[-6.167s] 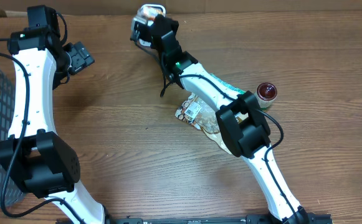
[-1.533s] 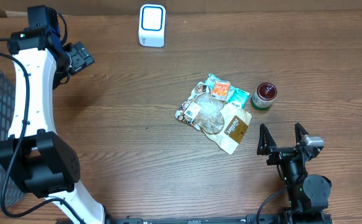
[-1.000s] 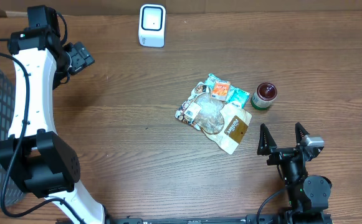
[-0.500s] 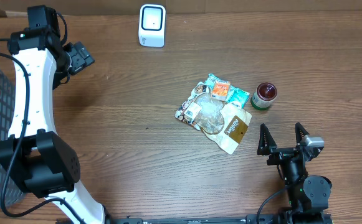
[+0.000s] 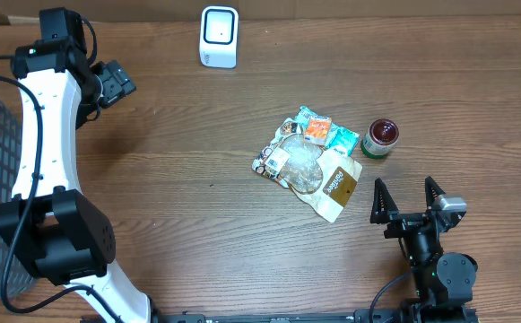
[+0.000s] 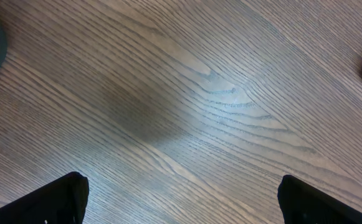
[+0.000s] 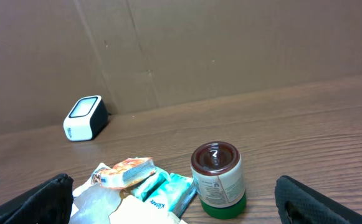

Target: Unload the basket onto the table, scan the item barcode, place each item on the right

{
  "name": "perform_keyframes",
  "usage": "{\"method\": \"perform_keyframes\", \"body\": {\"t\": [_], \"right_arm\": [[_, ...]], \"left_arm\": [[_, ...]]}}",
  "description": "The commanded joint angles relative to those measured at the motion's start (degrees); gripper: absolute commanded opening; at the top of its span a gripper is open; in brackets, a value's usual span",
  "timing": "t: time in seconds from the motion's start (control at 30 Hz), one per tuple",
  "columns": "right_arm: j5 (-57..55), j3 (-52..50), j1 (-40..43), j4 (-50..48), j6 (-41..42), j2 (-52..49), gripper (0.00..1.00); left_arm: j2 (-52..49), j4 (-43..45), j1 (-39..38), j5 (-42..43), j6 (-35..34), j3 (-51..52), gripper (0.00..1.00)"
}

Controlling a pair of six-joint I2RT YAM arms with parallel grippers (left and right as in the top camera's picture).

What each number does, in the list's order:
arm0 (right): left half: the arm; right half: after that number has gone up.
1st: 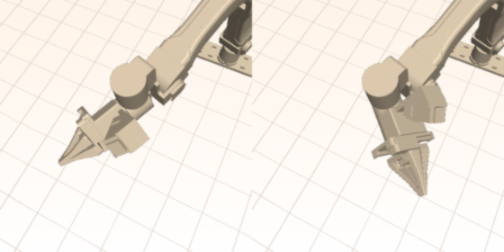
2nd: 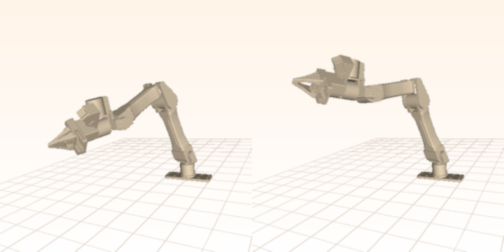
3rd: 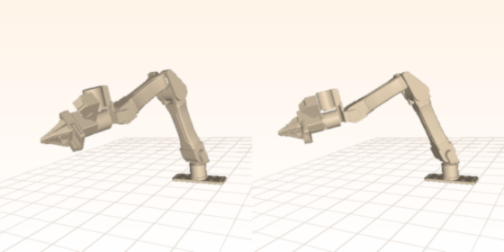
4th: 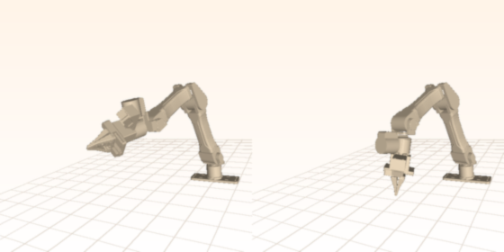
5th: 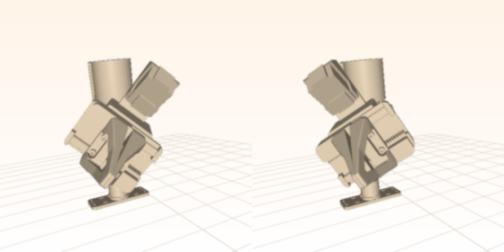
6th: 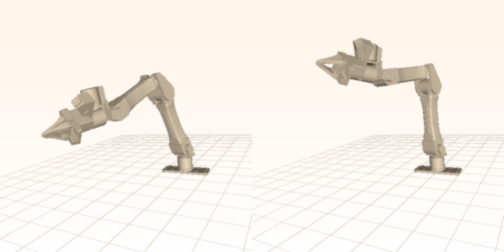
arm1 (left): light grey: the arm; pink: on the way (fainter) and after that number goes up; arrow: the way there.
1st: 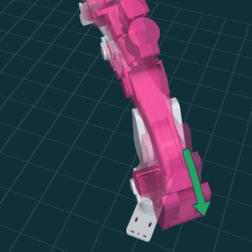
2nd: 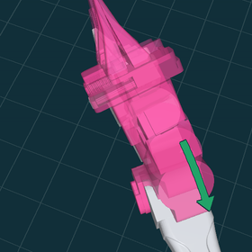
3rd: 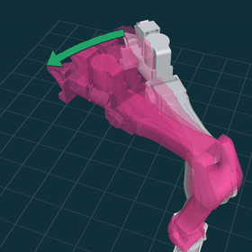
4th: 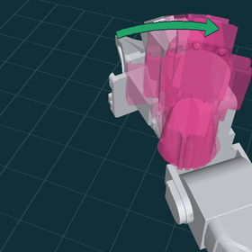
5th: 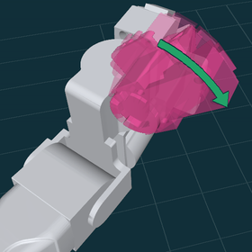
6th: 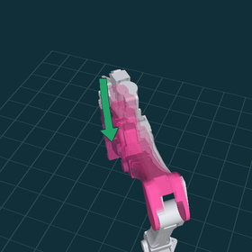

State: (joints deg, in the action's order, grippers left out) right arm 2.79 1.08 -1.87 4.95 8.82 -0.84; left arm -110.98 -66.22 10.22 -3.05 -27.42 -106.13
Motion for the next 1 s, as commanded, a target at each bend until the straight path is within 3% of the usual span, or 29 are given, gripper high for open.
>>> {"method": "perform_keyframes", "body": {"t": [0.0,0.33,0.53,0.6,0.63,0.73,0.87,0.9,0.97], "right_arm": [[0.31,-0.61,0.24,-0.35,0.17,0.68,1.00],[0.33,-0.61,0.22,-0.35,0.17,0.68,1.00],[0.33,-0.61,0.24,-0.37,0.17,0.68,1.00],[0.33,-0.61,0.24,-0.35,0.17,0.68,1.00],[0.33,-0.61,0.24,-0.35,0.17,0.68,1.00],[0.31,-0.61,0.24,-0.35,0.17,0.68,1.00],[0.33,-0.61,0.24,-0.37,0.17,0.68,1.00],[0.33,-0.61,0.24,-0.35,0.17,0.68,1.00],[0.31,-0.61,0.24,-0.37,0.17,0.68,1.00]], "left_arm": [[0.85,0.04,-0.68,-0.31,0.61,-0.94,1.00],[14.01,0.26,-4.87,-0.31,0.61,0.68,1.00],[29.51,2.64,-4.63,-4.42,0.70,12.37,1.00],[36.48,8.39,-3.56,-6.51,0.61,20.81,1.00],[43.58,17.66,-2.38,-6.99,0.66,31.06,1.00],[54.84,36.06,-1.14,-5.92,3.02,48.35,1.00],[68.04,57.22,-1.25,0.72,16.37,66.97,1.00],[73.99,63.65,-1.25,4.90,24.20,74.10,1.00],[79.76,66.25,-1.25,6.69,29.88,80.02,0.99]]}}
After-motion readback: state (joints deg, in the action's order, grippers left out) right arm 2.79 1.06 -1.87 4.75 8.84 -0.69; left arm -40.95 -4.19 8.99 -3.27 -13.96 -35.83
